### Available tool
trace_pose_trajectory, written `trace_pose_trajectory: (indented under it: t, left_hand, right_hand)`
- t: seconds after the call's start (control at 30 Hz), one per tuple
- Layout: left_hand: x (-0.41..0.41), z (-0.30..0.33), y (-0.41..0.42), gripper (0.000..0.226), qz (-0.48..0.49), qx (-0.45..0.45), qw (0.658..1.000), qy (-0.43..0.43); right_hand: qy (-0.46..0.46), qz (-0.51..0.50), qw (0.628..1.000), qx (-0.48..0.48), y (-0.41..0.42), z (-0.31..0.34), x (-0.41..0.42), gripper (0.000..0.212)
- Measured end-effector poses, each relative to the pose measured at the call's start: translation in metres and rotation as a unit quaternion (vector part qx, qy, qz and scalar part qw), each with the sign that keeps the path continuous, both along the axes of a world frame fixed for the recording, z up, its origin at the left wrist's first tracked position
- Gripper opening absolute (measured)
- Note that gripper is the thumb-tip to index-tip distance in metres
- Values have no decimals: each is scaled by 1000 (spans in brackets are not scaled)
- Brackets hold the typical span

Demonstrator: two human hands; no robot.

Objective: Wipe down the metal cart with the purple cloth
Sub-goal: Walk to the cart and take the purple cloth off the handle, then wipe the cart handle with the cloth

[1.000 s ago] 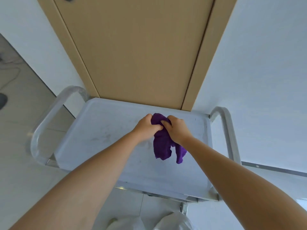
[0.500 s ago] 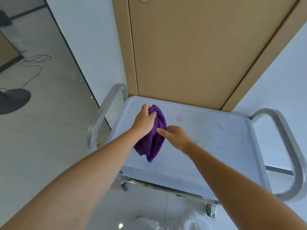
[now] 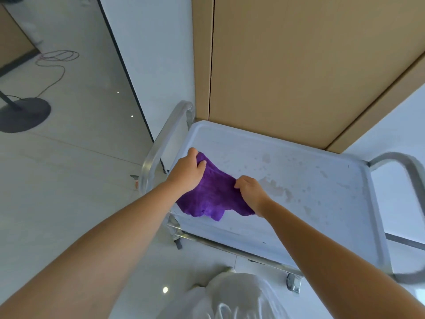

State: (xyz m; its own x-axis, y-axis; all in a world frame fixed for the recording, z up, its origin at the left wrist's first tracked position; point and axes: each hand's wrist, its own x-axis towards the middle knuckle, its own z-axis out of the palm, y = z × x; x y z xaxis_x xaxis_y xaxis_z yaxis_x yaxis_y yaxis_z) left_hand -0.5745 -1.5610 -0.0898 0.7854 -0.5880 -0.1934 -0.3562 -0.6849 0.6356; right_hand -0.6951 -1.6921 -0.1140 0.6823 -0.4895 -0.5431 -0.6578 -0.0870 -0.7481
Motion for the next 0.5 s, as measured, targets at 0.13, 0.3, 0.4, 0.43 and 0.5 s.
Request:
trace_pose_trajectory:
  t: [0.13,0.3,0.4,0.43,0.5]
  left_hand:
    - [0,-15,14,15,-7,131,990,-43]
    - [9,-49,29,12,-8,248,965,81]
    - [9,-61,32,13,27,210,977,20]
    - [11,-67,31,17,42,188,981,-4]
    - [16,-81,28,22,68,150,986,-32]
  right_hand:
    - [91,112,988,57,3,-4,3,15]
    - [154,185,960,141,4,-17,12,12]
    - [89,202,975,15,1,-38,25,11]
    - [69,199,977,-25,2,-47,28,9]
    - [35,171,981,-88,6,-62,34,15]
